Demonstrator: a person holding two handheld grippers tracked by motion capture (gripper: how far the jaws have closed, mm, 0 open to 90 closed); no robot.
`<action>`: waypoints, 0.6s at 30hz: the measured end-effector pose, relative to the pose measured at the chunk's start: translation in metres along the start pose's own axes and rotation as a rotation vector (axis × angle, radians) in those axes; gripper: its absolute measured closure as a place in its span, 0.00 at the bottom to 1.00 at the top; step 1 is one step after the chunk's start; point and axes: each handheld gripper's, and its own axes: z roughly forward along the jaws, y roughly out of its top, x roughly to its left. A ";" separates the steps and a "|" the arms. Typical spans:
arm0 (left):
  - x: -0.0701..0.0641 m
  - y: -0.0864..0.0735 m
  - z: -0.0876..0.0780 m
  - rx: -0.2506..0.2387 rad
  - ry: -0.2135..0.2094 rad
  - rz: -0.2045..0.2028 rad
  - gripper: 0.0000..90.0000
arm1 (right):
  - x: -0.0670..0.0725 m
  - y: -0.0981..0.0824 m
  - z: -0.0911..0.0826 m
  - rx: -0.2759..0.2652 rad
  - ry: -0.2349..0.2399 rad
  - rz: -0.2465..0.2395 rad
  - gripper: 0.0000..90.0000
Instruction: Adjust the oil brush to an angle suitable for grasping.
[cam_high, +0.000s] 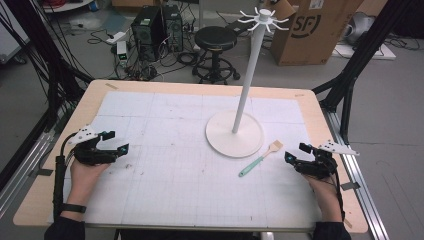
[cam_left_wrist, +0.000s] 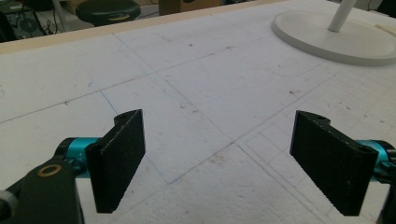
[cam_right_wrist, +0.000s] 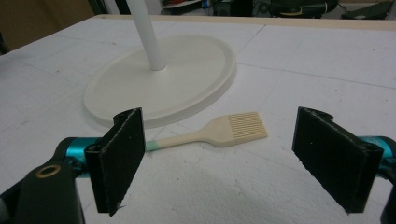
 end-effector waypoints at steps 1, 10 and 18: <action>0.000 0.000 0.000 0.001 0.002 0.000 0.21 | 0.000 0.000 0.000 0.000 -0.001 0.000 0.18; -0.001 0.000 0.000 0.007 -0.005 0.001 0.21 | 0.000 0.000 0.000 -0.005 -0.001 -0.001 0.18; -0.001 0.000 0.001 0.011 -0.001 -0.001 0.21 | 0.000 0.000 0.000 -0.007 -0.004 -0.002 0.18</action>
